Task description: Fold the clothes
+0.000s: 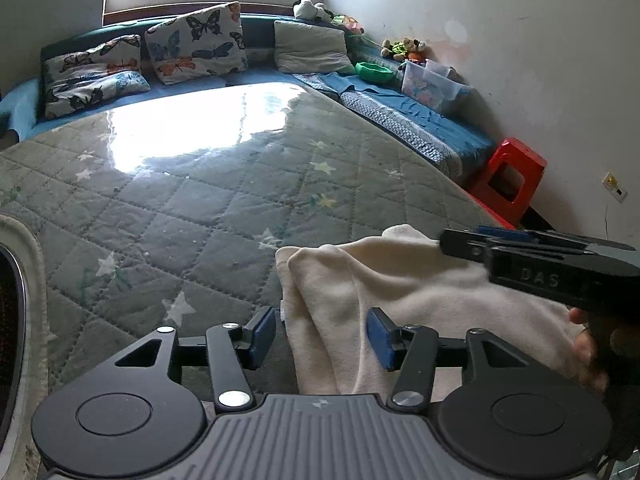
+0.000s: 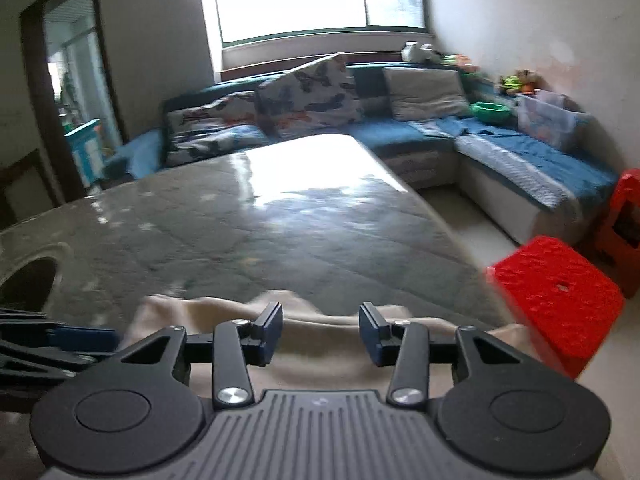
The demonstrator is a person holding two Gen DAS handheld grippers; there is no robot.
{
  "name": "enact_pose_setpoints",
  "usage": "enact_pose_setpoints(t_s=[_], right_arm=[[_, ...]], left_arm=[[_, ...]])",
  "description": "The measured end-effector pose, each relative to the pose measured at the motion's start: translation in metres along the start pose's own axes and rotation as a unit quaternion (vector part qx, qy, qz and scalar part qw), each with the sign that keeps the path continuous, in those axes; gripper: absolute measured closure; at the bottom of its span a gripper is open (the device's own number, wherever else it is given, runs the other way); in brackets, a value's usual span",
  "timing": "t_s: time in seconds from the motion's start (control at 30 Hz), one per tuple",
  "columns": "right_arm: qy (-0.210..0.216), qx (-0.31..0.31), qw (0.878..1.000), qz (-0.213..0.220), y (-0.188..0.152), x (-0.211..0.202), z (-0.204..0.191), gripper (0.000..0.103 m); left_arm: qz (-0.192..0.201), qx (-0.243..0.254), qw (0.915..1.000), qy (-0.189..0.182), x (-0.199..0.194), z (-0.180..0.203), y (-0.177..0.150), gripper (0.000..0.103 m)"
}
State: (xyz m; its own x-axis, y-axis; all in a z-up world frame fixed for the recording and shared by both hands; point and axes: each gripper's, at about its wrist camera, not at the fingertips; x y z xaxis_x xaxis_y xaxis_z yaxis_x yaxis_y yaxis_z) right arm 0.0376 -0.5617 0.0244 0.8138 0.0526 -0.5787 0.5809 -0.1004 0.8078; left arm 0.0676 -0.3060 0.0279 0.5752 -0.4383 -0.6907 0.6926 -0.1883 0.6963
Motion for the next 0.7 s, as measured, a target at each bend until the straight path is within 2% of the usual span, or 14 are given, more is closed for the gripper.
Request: enact_pose_setpoints(t_s=[0.23,0.4,0.6,0.7], right_arm=[[0.004,-0.035,0.999,-0.02,0.003,0.032,-0.031,0.053],[-0.003,-0.021,1.0,-0.021,0.003,0.044,-0.031,0.046],[0.012,-0.017,1.0,-0.015,0.005,0.036,-0.027,0.046],[0.003,-0.034,0.999,-0.024,0.007,0.041,-0.03,0.046]], left_arm=[[-0.005,-0.002,1.0,-0.003,0.003,-0.005,-0.003,0.048],[-0.002,0.003,1.0,-0.007,0.002,-0.006,-0.007,0.048],[-0.003,-0.003,1.0,-0.007,0.001,-0.009,-0.006,0.047],[-0.003,-0.001,1.0,-0.006,0.001,-0.009,-0.006,0.046]])
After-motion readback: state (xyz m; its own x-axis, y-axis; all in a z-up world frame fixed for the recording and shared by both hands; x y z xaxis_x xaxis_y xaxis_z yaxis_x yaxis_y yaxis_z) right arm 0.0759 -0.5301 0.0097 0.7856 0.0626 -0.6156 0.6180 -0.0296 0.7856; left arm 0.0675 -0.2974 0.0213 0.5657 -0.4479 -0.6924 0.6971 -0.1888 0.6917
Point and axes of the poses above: each gripper's, at about its wrist camera, not at the fingertips, and x roughly the way its jaws point, z to its right, y to its top, and after that the axes turned 2 degrees about z, right-handed
